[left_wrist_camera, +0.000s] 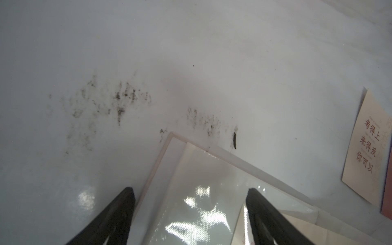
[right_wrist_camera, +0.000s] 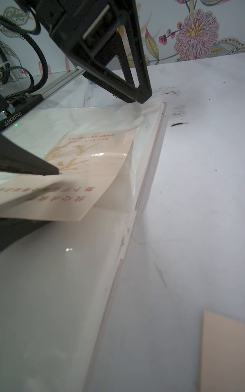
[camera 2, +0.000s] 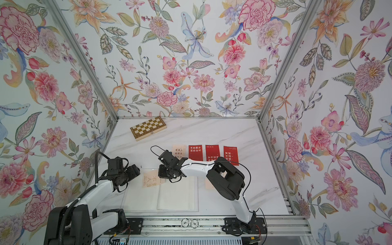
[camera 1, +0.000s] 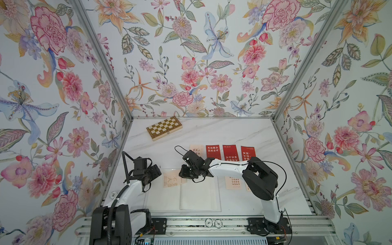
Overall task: Place the photos into the photo albums
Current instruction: Insert the photo into the photo album.
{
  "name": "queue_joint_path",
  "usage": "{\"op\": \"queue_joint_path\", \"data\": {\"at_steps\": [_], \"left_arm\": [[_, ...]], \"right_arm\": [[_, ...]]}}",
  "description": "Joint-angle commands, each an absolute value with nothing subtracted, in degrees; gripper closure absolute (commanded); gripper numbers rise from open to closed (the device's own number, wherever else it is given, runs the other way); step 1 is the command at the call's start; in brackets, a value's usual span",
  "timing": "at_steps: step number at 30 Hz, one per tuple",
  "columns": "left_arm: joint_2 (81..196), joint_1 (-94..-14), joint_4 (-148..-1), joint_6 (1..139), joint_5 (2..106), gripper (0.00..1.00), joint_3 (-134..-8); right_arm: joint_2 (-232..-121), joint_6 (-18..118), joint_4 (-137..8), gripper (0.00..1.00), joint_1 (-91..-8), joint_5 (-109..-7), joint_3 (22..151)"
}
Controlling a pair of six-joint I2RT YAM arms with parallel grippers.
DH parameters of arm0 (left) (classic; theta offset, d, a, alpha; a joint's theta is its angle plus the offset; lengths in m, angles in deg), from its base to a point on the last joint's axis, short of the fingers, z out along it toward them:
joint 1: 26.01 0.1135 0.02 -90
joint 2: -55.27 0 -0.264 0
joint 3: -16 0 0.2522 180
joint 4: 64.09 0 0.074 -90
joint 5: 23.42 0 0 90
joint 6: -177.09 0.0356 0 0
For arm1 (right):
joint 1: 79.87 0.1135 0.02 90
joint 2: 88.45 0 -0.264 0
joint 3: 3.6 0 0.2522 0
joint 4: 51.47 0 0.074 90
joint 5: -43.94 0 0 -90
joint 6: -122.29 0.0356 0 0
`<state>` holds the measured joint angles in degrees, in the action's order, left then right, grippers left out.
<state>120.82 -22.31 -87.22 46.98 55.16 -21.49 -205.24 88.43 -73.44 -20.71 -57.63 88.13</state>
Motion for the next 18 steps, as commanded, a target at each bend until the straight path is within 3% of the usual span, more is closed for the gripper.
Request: {"op": "queue_joint_path", "data": {"at_steps": [1,5,18], "left_arm": [[120.3,-22.9,-89.7,46.3,55.0,0.18,-20.7],[120.5,-22.9,-89.9,46.5,54.9,0.18,-21.1],[120.3,-23.0,-90.5,46.7,54.8,0.19,-21.4]], "right_arm": [[-204.7,88.2,-74.2,0.58,-20.6,-58.0,86.3],[-202.1,87.3,-75.5,0.54,-20.5,-56.0,85.1],[-201.8,85.9,-78.2,0.54,-19.3,-55.9,87.2]]}}
